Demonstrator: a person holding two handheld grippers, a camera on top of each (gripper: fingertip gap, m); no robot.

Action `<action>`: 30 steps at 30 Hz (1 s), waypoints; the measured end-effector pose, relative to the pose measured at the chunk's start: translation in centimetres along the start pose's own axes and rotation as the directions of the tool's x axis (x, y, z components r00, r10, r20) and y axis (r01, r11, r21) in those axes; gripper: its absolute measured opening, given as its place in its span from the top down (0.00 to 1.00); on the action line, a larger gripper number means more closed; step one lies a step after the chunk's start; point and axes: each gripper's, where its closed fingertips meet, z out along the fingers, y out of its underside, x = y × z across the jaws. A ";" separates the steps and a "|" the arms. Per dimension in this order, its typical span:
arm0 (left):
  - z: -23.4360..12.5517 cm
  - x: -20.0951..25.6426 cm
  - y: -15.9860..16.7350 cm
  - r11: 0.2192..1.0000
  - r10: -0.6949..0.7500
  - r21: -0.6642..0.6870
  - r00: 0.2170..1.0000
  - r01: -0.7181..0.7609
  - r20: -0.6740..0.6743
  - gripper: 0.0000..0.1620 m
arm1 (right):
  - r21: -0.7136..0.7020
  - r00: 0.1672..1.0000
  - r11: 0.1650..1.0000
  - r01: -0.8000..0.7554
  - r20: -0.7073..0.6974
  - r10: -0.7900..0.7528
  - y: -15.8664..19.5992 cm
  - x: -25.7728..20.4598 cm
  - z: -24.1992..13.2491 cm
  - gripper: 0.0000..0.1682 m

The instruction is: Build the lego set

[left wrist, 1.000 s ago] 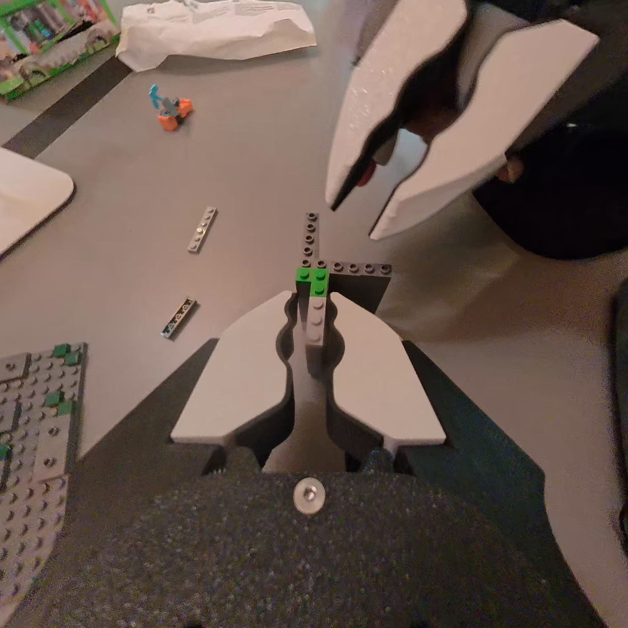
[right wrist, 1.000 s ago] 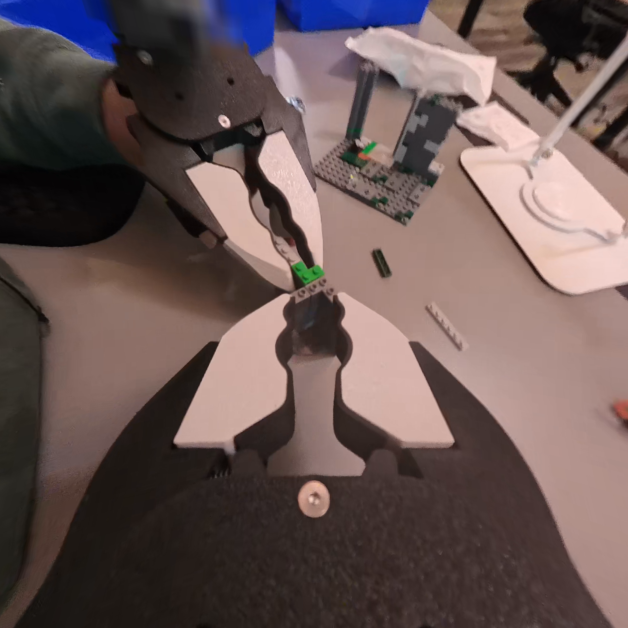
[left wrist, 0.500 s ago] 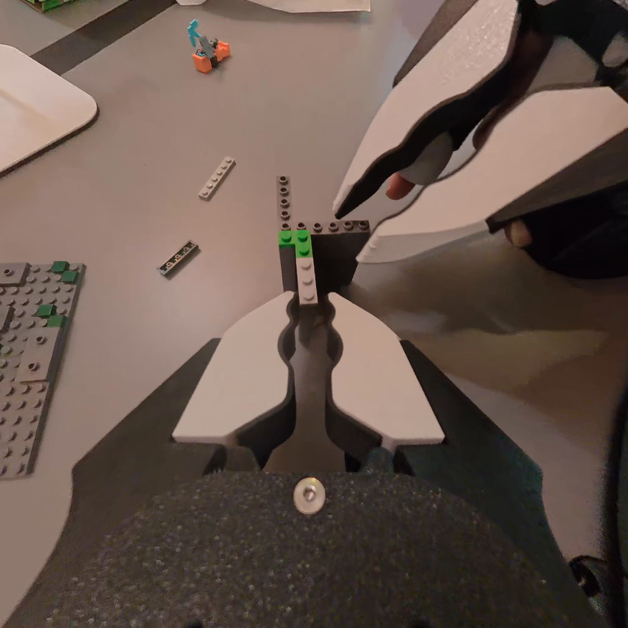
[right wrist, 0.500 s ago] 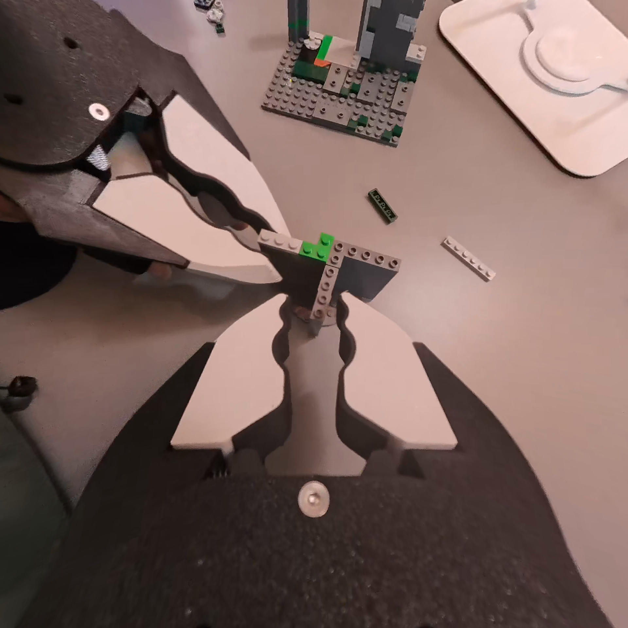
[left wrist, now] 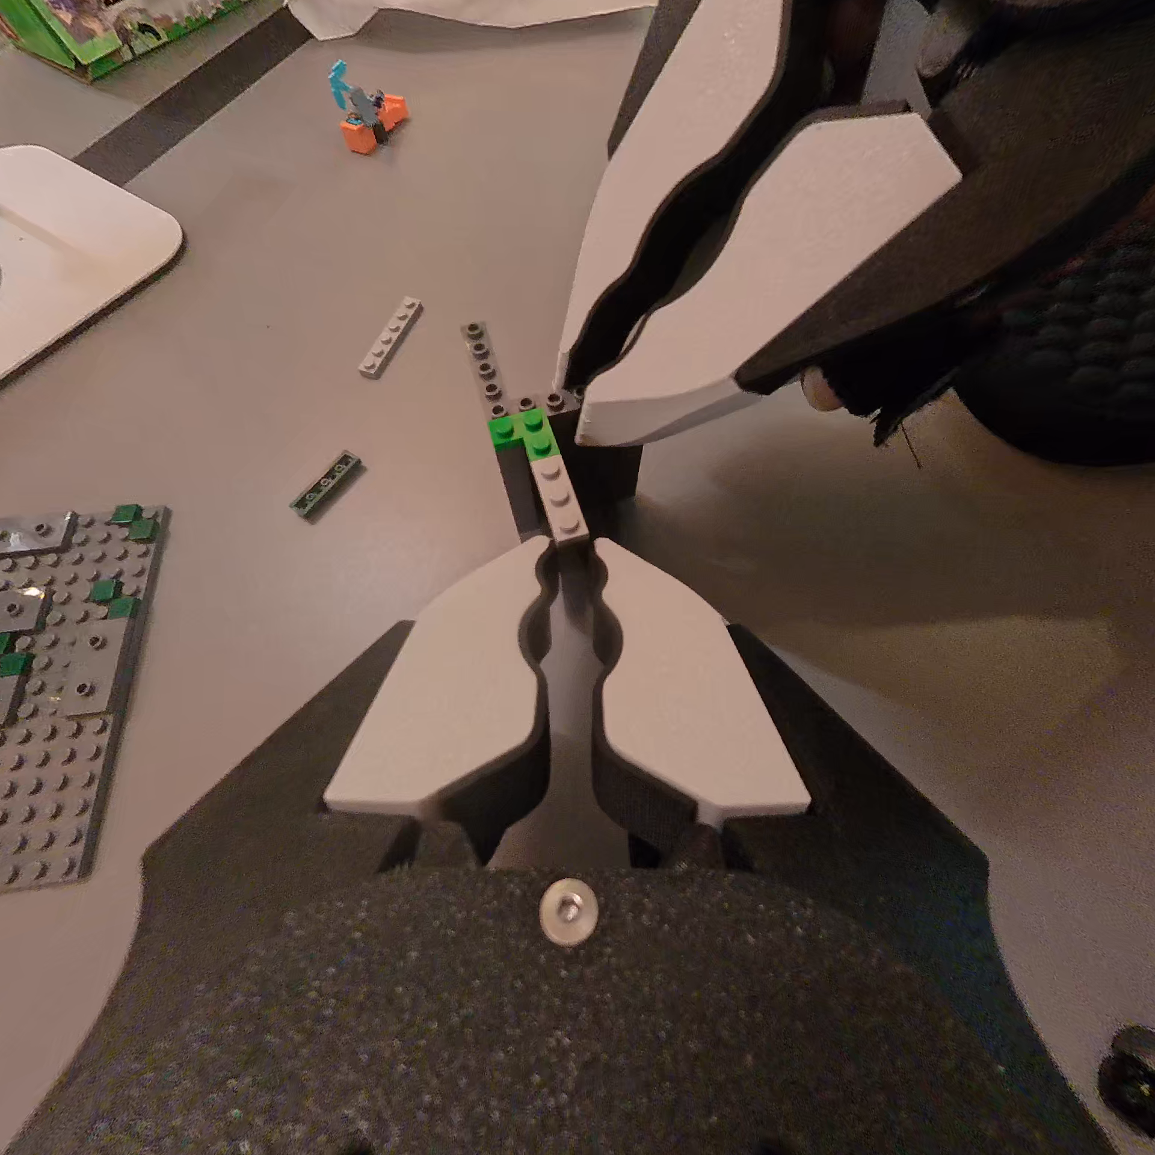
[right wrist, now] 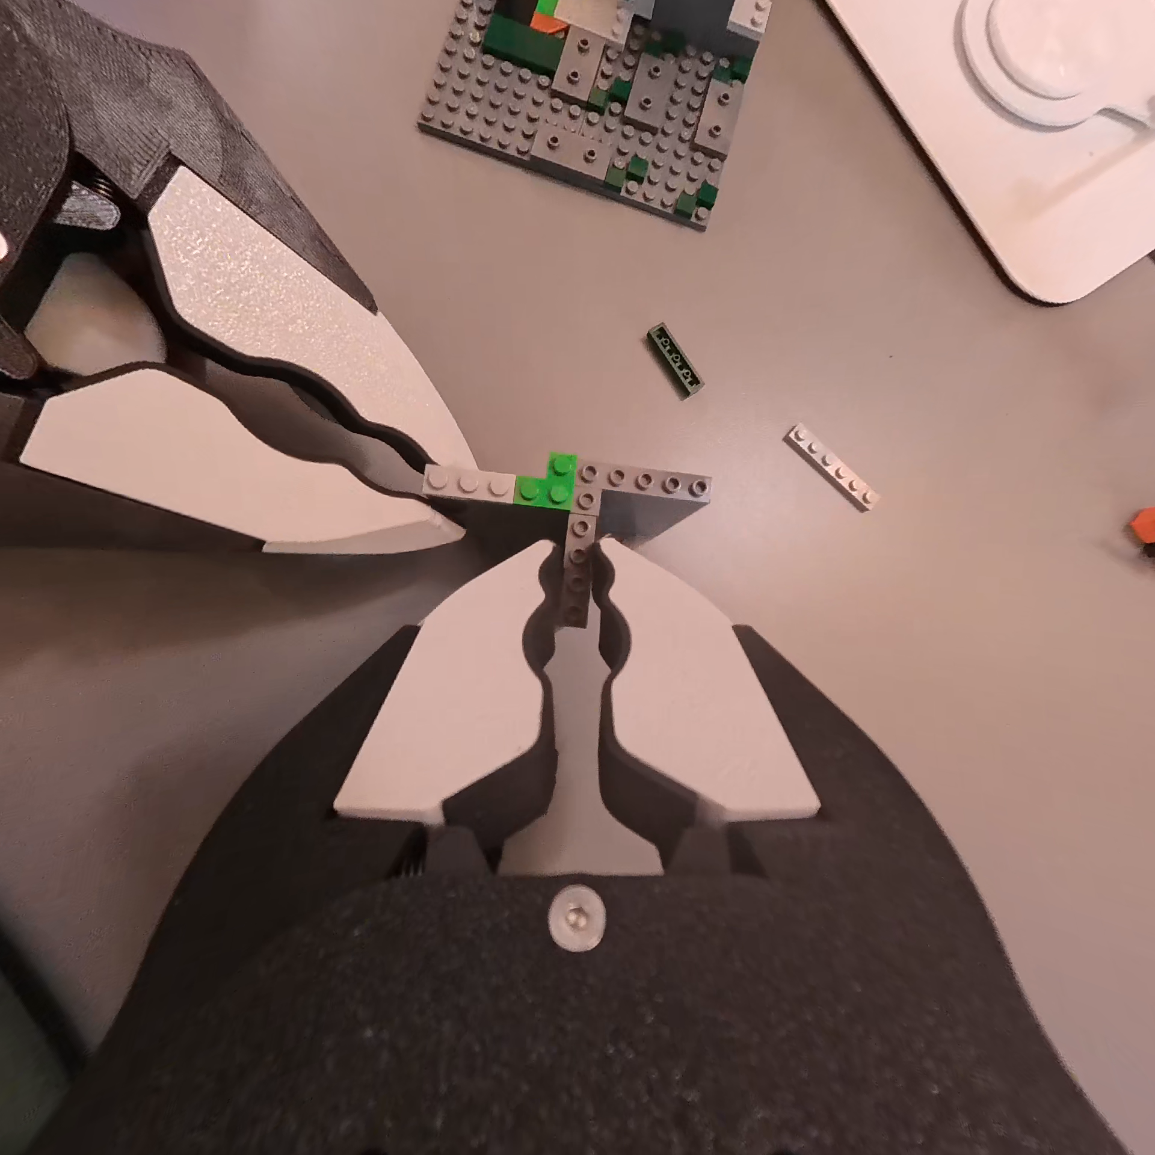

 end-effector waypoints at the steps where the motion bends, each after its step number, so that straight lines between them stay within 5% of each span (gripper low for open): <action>1: 0.0 0.0 0.0 1.000 0.003 0.000 1.000 -0.003 -0.002 0.95 | -0.004 1.000 1.000 0.002 0.008 -0.002 0.0 0.0 0.0 0.95; 30: 0.2 0.2 0.0 0.999 0.040 0.023 0.999 -0.039 -0.037 0.95 | -0.029 0.992 1.000 0.000 0.125 0.003 -0.3 0.2 0.5 0.95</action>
